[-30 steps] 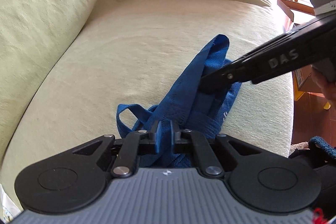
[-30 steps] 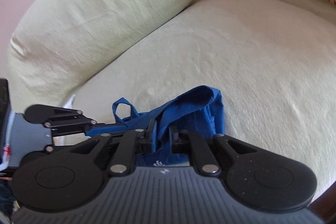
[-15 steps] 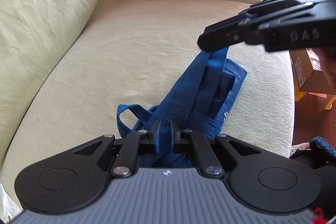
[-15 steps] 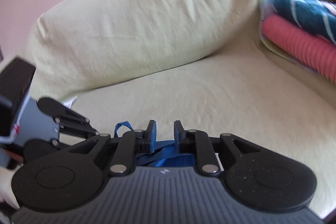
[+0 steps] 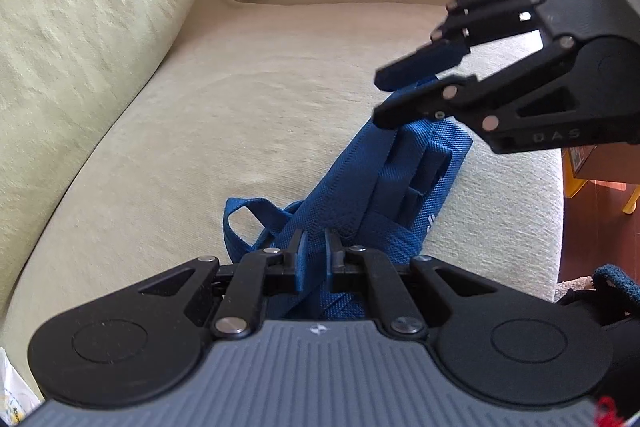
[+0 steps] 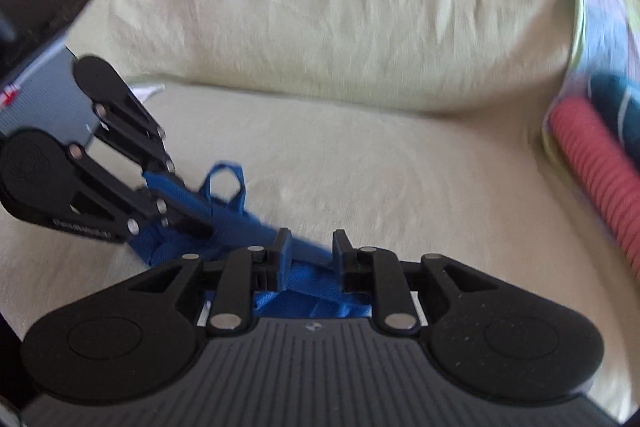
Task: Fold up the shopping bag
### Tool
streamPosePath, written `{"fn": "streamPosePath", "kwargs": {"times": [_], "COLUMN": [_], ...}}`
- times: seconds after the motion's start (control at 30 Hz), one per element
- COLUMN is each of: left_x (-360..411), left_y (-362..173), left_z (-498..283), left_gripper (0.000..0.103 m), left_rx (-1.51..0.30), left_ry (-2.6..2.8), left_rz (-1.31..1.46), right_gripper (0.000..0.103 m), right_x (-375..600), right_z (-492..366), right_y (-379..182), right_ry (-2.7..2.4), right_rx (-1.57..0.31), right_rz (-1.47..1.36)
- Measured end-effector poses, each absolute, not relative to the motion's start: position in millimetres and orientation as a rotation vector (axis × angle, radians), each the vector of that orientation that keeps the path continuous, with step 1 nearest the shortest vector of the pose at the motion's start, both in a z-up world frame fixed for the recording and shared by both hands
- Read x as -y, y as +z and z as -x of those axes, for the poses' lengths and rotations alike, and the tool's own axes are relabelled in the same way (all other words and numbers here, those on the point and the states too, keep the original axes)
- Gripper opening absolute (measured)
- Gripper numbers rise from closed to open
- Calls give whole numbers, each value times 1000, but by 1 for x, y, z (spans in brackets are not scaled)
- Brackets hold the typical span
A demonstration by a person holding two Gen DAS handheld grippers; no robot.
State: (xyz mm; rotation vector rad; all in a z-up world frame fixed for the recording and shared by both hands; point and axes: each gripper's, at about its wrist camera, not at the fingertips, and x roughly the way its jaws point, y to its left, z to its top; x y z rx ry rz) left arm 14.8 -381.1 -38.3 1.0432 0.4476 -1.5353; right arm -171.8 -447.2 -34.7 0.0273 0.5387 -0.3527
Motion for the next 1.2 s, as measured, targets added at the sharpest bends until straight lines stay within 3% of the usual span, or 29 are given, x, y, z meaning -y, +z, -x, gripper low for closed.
{"fn": "streamPosePath", "kwargs": {"times": [0.2, 0.23, 0.27, 0.33, 0.37, 0.57, 0.7, 0.8, 0.87, 0.93, 1.07, 1.2], "left_x": [381, 381, 380, 380, 380, 378, 370, 351, 335, 324, 314, 331], "left_y": [-40, -40, -40, -40, -40, -39, -36, -34, -33, -37, -68, -67], "left_z": [-14, -13, -13, -14, -14, -16, -10, 5, 15, 22, 30, 14], "left_gripper": [5, 5, 5, 5, 5, 5, 5, 21, 44, 53, 53, 49], "left_rx": [-438, -436, -435, -433, -430, -429, -349, -184, -77, -24, 131, 7], "left_ry": [-1534, -1535, -1536, -1539, -1541, -1552, -1574, -1604, -1619, -1637, -1577, -1591], "left_rz": [-1044, -1045, -1046, -1050, -1052, -1041, -1090, -1206, -1276, -1348, -1503, -1417], "right_gripper": [22, 30, 47, 61, 63, 62, 53, 51, 51, 51, 51, 49], "right_x": [441, 439, 437, 423, 414, 387, 393, 392, 393, 395, 396, 397], "right_z": [171, 174, 177, 182, 183, 172, 160, 156, 156, 155, 155, 154], "right_y": [-43, -39, -36, -37, -41, -77, -80, -79, -78, -78, -78, -76], "right_ry": [-301, -274, -247, -182, -138, -32, 3, 31, 47, 62, 92, 106], "right_rx": [-601, -590, -580, -583, -596, -645, -653, -675, -680, -683, -686, -690], "right_rz": [44, 57, 83, 224, 320, 739, 718, 734, 732, 737, 751, 760]}}
